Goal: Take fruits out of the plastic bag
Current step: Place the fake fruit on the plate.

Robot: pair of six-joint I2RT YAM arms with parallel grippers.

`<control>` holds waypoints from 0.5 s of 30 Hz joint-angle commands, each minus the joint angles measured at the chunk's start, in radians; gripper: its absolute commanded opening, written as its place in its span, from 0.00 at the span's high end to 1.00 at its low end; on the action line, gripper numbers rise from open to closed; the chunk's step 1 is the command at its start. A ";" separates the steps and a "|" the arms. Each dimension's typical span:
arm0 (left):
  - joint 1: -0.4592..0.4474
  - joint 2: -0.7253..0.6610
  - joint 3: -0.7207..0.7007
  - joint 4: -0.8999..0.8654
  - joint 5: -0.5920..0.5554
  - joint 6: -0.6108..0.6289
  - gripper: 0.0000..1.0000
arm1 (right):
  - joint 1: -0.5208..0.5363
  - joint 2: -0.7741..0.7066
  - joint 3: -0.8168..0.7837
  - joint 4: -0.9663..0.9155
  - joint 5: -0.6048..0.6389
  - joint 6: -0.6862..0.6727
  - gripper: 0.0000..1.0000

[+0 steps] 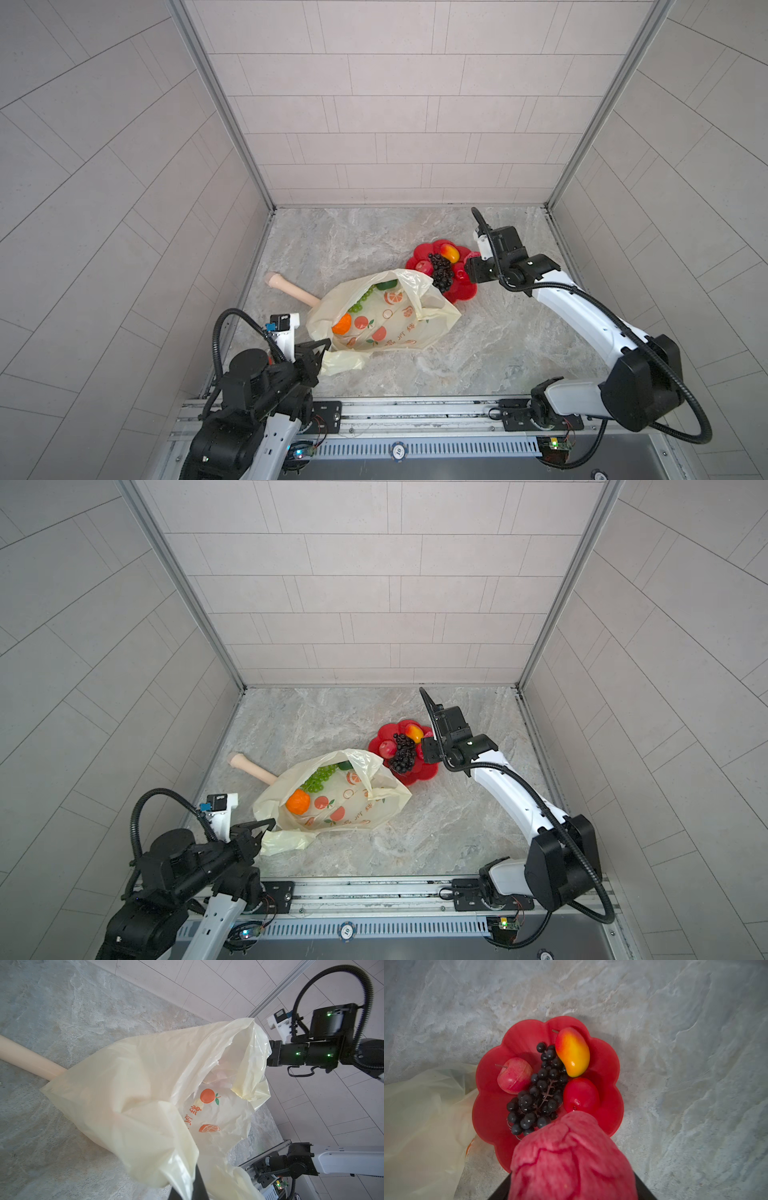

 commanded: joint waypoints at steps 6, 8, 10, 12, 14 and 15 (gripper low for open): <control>0.008 -0.017 -0.004 0.014 -0.009 -0.006 1.00 | -0.002 0.118 -0.034 0.105 -0.126 0.071 0.53; 0.009 -0.023 -0.005 0.013 -0.013 -0.008 1.00 | -0.002 0.127 -0.041 0.103 -0.118 0.066 0.52; 0.011 -0.028 -0.007 0.014 -0.015 -0.010 1.00 | -0.003 0.145 -0.046 0.105 -0.120 0.059 0.52; 0.010 -0.028 -0.007 0.014 -0.014 -0.010 1.00 | -0.003 0.166 -0.049 0.101 -0.121 0.053 0.51; 0.011 -0.025 -0.008 0.015 -0.011 -0.009 1.00 | -0.002 0.186 -0.058 0.109 -0.119 0.048 0.50; 0.011 -0.024 -0.007 0.016 -0.011 -0.010 1.00 | -0.003 0.197 -0.060 0.109 -0.116 0.044 0.49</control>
